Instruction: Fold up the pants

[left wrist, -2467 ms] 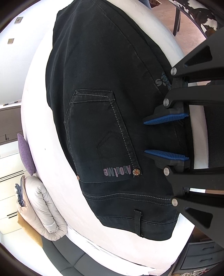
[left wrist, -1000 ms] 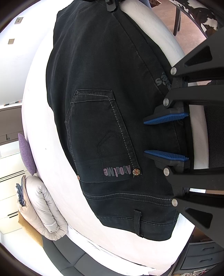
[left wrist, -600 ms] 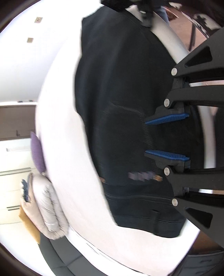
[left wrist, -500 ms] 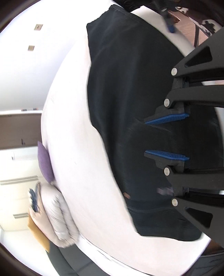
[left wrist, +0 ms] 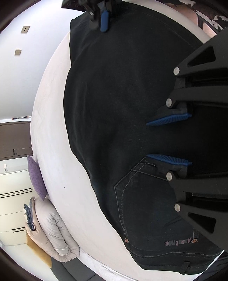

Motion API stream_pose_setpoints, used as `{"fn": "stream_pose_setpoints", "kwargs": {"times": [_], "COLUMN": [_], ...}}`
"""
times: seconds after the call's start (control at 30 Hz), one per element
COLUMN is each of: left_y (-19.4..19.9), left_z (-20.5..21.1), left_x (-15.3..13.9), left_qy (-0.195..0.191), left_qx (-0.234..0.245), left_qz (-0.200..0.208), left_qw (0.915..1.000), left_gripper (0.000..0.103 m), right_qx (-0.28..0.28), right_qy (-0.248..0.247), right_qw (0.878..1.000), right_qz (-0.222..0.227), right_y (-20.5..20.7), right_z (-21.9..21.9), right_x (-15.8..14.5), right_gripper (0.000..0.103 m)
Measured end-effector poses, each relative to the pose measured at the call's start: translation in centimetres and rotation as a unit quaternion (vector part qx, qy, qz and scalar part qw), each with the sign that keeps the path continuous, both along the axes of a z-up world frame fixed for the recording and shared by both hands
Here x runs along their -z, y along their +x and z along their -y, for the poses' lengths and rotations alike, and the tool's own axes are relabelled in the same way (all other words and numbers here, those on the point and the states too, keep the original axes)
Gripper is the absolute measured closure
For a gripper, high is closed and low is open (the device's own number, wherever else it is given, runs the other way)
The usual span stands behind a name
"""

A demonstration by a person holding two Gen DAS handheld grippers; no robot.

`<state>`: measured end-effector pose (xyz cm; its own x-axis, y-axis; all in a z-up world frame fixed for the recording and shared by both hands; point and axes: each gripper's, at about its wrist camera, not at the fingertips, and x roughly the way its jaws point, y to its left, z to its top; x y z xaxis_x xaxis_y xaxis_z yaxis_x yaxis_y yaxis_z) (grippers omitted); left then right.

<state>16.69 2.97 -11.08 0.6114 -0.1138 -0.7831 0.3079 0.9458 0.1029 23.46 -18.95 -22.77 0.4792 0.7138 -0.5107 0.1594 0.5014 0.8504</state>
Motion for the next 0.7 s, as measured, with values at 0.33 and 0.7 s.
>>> {"fn": "stream_pose_setpoints", "kwargs": {"times": [0.33,0.7], "left_y": [-1.1,8.5], "left_z": [-1.0,1.6], "left_x": [-0.5,-5.2], "left_qy": [-0.028,-0.116], "left_qx": [-0.015,0.017], "left_qz": [0.007,-0.001], "left_qw": [0.9995,0.9931], "left_gripper": [0.067,0.066], "right_qx": [0.220,0.041], "right_qy": [-0.070,0.027], "right_qw": [0.973,0.997], "right_qz": [0.011,0.054], "right_y": [-6.6,3.1], "right_z": [14.3,1.7], "right_x": [-1.9,-6.2], "right_gripper": [0.103,0.103]}}
